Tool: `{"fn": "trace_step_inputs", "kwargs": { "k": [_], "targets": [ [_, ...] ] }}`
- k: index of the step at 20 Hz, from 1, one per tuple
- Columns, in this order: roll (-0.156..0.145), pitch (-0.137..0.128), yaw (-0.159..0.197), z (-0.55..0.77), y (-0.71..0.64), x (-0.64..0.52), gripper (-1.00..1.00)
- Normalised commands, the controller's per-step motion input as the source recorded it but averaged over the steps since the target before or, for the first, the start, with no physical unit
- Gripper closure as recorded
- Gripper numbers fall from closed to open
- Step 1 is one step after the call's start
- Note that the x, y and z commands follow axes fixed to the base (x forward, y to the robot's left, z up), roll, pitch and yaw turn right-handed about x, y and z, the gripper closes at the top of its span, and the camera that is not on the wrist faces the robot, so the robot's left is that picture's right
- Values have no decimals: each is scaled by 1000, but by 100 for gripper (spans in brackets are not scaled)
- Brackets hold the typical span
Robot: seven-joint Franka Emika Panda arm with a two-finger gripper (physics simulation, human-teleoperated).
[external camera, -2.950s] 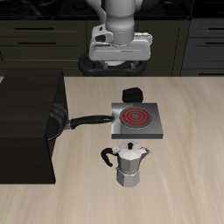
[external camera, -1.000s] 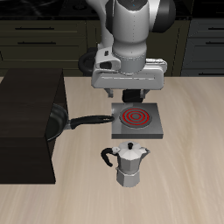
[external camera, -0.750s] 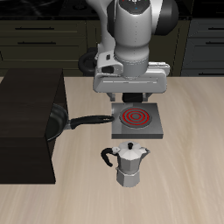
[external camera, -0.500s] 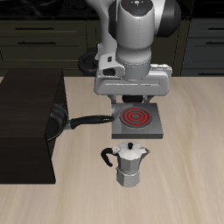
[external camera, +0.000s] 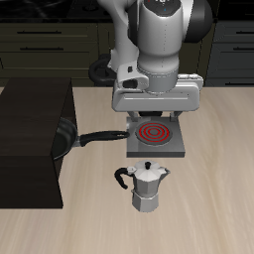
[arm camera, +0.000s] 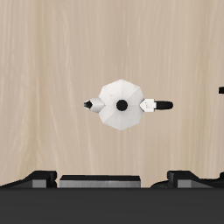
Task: Place the moka pot on the stove
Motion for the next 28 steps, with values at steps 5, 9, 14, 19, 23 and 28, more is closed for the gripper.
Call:
{"fn": "trace_step_inputs", "kwargs": {
  "k": [5,9,14,19,23,28],
  "targets": [
    [-15,-16,-3,40,-15,192,-100],
    [-13,2,-18,-5,-73,76,-100],
    [-11,-15,-4,-51,-127,14,-100],
    [0,-63,48,-175,-4,-159,-100],
    [-18,-48,10,-109,-12,-37,-100],
    [-10,4,-15,-212,-3,60,-100]
  ]
}}
